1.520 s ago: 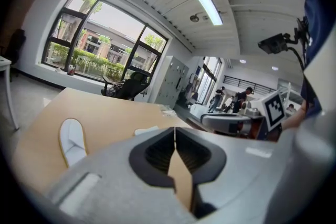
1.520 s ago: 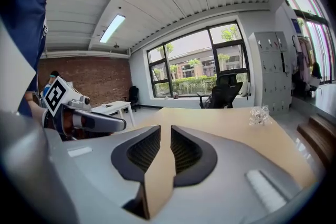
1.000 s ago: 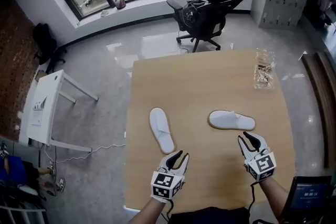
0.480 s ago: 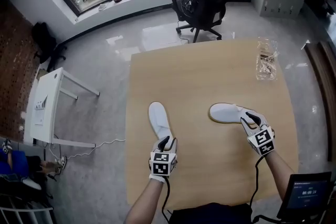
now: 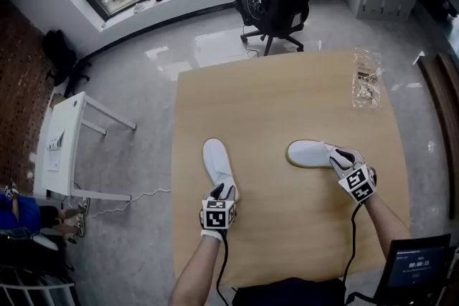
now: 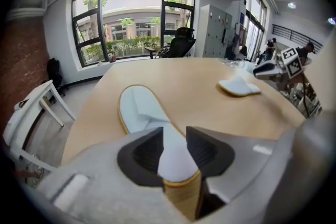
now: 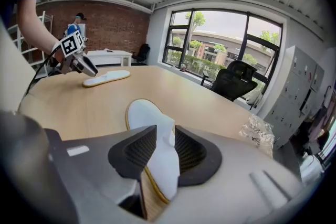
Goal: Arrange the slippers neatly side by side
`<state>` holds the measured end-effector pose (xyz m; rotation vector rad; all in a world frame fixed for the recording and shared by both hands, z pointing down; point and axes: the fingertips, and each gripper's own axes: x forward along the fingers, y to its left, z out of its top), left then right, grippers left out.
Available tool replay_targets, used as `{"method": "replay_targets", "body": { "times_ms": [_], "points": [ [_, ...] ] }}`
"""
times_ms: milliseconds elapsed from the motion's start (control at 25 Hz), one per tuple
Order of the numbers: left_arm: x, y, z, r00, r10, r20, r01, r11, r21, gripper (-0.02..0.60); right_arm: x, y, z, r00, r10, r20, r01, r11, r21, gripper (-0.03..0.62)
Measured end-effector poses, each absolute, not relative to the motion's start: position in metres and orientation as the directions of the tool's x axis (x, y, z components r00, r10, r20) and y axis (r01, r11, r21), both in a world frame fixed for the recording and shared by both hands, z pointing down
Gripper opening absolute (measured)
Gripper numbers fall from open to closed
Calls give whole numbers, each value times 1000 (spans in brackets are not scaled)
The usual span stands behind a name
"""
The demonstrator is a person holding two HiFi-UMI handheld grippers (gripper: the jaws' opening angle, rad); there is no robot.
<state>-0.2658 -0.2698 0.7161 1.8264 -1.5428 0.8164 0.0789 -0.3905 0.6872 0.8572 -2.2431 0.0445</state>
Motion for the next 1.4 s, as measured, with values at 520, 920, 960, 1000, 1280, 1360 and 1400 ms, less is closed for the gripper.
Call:
{"method": "replay_targets", "body": {
  "times_ms": [520,920,960,1000,1280,1360,1400],
  "points": [
    [-266,-270,741,153,-555,818,-986,-141,88,140,107,-385,754,-455,-358,816,-495,863,102,135],
    [-255,-261,749,161,-535,829,-983,-161,88,140,111,-373,762,-425,-446,787,-765,642,-50,103],
    [-254,-260,749,163,-534,830,-983,-164,87,139,112,-372,762,-420,-453,787,-778,625,-55,103],
    [-252,-259,750,165,-532,831,-982,-169,87,138,112,-371,762,-414,-460,786,-791,609,-60,103],
    [-236,-249,754,183,-523,832,-976,-199,90,140,114,-363,766,-374,-491,787,-843,534,-68,103],
    [-233,-243,754,187,-520,833,-974,-207,90,138,112,-359,767,-369,-494,788,-852,517,-75,103],
    [-230,-241,754,191,-518,834,-973,-210,92,138,112,-357,767,-365,-495,788,-859,506,-80,103]
  ]
}}
